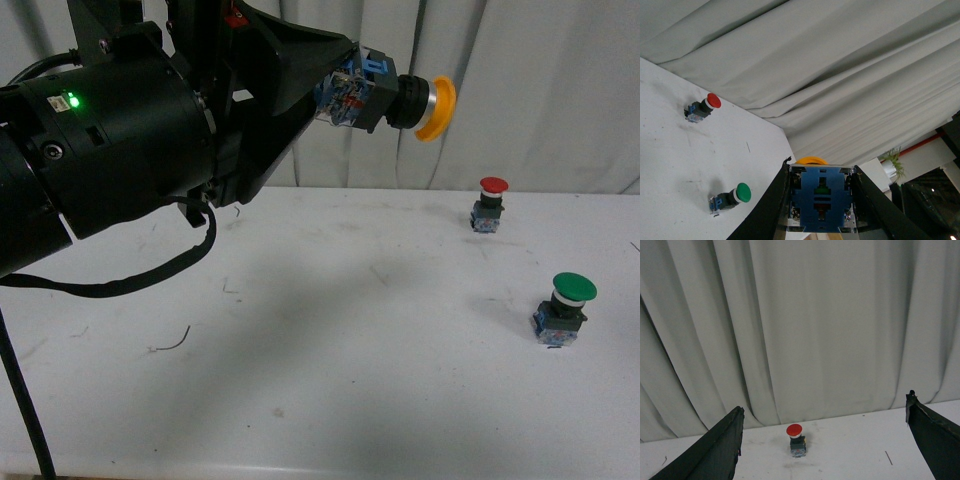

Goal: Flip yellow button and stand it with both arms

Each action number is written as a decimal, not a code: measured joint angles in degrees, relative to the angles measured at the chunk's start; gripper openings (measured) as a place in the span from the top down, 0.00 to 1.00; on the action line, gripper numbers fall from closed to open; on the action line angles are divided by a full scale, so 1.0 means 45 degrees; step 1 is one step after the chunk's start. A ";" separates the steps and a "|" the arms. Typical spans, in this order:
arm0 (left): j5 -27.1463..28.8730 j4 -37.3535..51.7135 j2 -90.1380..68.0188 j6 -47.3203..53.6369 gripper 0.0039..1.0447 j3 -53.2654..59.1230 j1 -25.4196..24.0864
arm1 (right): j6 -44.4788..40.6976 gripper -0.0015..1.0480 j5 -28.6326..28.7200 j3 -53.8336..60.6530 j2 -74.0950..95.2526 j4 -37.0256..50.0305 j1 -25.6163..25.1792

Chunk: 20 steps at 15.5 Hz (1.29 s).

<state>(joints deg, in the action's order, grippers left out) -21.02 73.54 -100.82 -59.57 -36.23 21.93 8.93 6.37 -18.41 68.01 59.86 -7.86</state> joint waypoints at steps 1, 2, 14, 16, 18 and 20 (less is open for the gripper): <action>0.0019 0.0000 0.0019 0.0000 0.71 0.0000 0.0000 | -0.0019 0.06 0.0015 -0.1617 0.2438 0.0559 0.0117; 0.0063 0.0000 0.0097 0.0005 0.71 0.0000 0.0000 | -0.0102 0.06 0.0024 -0.3230 0.4643 0.0053 0.0267; 0.0068 0.0005 0.0267 0.0243 0.71 -0.0068 0.0165 | 1.0924 0.06 0.8369 -0.3973 0.7650 0.3050 0.3769; 0.0078 0.0005 0.0267 0.0243 0.71 -0.0068 0.0165 | 1.2439 0.06 0.8403 -0.4177 0.7917 0.3050 0.3832; 0.0083 0.0000 0.0267 0.0243 0.71 -0.0068 0.0165 | 1.3406 0.06 0.8160 -0.4862 0.8330 0.3060 0.3929; 0.0092 0.0010 0.0267 0.0238 0.71 -0.0068 0.0165 | 1.4047 0.06 0.7966 -0.5411 0.8641 0.3060 0.4192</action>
<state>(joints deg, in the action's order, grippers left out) -20.60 73.58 -99.61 -58.50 -36.53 22.68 72.14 42.22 -42.76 106.89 73.63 11.00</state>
